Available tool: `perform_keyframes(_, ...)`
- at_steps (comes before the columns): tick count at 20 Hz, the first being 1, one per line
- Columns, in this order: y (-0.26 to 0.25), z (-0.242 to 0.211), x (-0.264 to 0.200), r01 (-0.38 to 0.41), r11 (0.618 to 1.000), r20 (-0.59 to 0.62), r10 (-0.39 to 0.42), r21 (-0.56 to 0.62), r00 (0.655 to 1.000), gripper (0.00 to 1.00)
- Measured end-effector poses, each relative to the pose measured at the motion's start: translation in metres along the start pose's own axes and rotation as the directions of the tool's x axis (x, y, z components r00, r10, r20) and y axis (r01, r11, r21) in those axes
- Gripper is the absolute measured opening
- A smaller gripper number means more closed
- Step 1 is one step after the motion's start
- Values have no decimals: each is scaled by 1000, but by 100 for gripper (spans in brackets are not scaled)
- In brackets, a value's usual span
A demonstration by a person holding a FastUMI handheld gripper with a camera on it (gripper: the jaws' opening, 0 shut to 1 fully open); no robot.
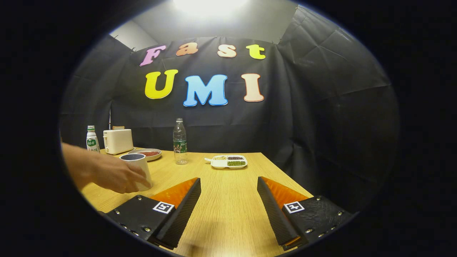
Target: Take the bottle from table, then pour the juice into the cup, finally place the bottle on the coaster
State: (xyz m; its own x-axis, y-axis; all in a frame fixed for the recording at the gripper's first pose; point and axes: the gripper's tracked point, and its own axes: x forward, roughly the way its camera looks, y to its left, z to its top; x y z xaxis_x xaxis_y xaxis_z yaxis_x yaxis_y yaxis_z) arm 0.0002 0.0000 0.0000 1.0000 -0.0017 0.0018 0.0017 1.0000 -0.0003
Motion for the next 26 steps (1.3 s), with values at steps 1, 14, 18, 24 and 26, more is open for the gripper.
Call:
perform_keyframes(1, 0, 0, 0, 0, 1000, -1, 0, 0, 1000, 96)
perform_keyframes(14, -1, 1, 1, 4, 1000, 3, -4, 2, 1000, 96)
perform_keyframes(18, -2, -3, 5, 11, 1000, -2, -11, 10, 1000, 97)
perform_keyframes(24, 3, -2, 59, 26, 998, -55, -28, -49, 998, 97)
perform_keyframes(26, 5, 11, 68, 29, 996, -9, -30, -83, 1000, 97)
